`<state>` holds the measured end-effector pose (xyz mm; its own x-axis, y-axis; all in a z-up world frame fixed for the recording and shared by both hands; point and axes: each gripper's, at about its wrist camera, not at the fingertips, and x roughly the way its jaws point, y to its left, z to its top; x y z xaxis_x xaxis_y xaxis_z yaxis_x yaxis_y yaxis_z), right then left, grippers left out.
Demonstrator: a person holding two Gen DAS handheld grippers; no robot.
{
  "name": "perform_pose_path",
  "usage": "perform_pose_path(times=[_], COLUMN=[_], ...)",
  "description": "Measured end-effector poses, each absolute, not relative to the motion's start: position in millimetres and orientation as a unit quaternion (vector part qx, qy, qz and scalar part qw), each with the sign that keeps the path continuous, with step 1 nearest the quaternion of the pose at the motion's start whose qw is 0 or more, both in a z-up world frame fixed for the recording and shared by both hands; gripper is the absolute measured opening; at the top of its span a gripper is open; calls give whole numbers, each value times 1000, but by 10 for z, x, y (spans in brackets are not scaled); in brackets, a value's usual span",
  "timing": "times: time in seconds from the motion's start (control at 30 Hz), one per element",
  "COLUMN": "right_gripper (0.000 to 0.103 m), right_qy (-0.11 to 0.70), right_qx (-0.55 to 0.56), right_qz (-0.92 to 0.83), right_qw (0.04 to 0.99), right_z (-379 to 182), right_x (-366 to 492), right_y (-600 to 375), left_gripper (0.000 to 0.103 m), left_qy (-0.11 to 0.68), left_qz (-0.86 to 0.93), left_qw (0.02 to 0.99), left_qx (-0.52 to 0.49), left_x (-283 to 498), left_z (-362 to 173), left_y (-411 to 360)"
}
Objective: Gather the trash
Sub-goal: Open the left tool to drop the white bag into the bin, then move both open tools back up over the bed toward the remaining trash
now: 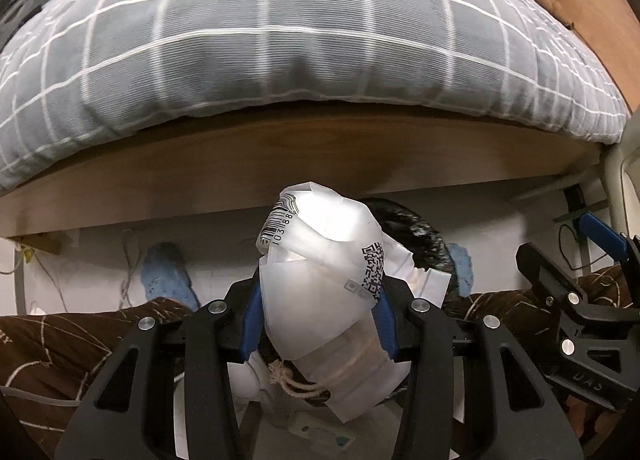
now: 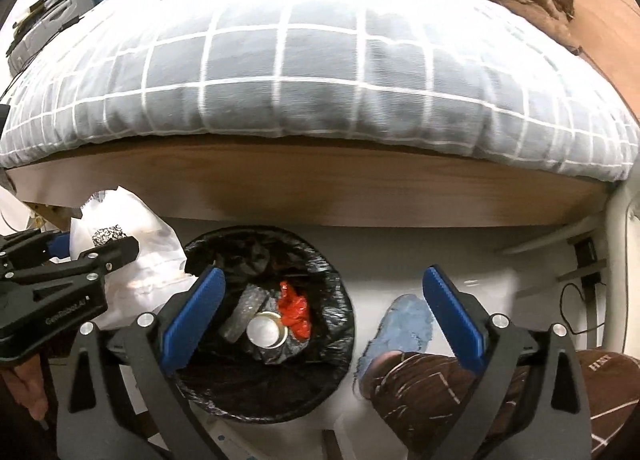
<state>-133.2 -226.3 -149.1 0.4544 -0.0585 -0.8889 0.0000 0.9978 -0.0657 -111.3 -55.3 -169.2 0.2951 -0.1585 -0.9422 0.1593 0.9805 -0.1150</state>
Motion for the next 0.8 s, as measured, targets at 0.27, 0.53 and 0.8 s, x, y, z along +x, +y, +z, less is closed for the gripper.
perform_pose_path(times=[0.27,0.53,0.8], right_gripper=[95,95,95], right_qy=[524,525,521], right_qx=[-14,-9,-13], right_qz=[-31,-48,-57], right_qw=[851,850,851], right_z=[-1475,-1475,-1460], right_x=[-1381,-1364,-1334], right_y=[-2418,-2475,-2486], left_gripper=[45,56,76], left_qy=[594,598,598], left_qz=[-122,-121,-116], left_qw=[795,792,793], left_qx=[10,15,15], left_x=[-1196,-1216,-1189], left_z=[-1774,-1865,-1899], left_y=[-892,-895,-842])
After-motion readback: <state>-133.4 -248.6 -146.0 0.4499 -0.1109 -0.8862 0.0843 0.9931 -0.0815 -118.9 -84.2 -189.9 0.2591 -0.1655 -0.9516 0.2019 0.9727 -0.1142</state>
